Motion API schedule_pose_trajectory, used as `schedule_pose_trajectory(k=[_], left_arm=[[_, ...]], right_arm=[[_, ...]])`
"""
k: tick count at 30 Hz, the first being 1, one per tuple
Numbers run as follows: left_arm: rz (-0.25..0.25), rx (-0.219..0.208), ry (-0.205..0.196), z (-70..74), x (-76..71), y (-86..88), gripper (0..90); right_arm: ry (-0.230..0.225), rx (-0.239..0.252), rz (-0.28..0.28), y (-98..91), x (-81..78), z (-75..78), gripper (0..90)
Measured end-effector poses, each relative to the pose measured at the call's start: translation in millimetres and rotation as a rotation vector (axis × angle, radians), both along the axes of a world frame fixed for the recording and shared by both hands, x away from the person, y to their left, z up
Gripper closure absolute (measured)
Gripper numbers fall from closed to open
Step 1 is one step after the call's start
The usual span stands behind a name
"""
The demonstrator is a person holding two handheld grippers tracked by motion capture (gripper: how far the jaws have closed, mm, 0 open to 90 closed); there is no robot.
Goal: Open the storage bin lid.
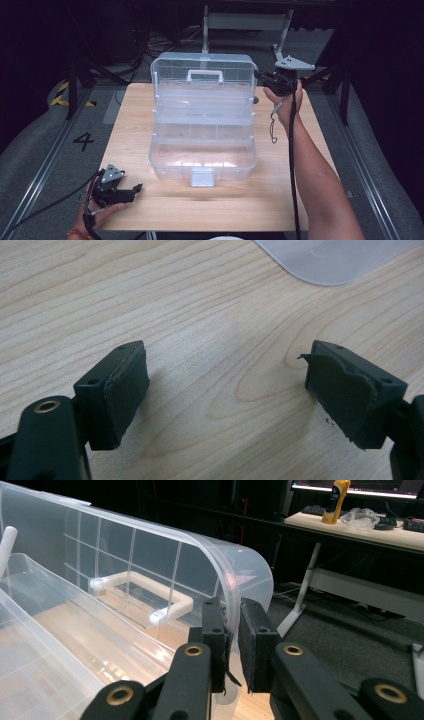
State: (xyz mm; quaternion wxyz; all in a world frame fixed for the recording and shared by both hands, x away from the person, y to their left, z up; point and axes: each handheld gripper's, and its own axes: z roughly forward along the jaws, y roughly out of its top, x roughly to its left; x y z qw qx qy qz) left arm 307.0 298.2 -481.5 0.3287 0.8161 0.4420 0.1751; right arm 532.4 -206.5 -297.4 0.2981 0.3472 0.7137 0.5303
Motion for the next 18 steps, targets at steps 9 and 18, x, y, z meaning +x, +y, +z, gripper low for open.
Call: schedule_pose_trajectory(k=[9,18], left_arm=[[0.007,-0.004,0.004,-0.1,-0.3,-0.9,17.8],[0.004,-0.001,0.004,0.0,0.4,-1.4,17.3]], right_arm=[[0.024,0.021,-0.027,2.9,15.1,-5.8,82.5],[0.057,0.042,-0.046,4.7,32.2,-13.5,82.0]])
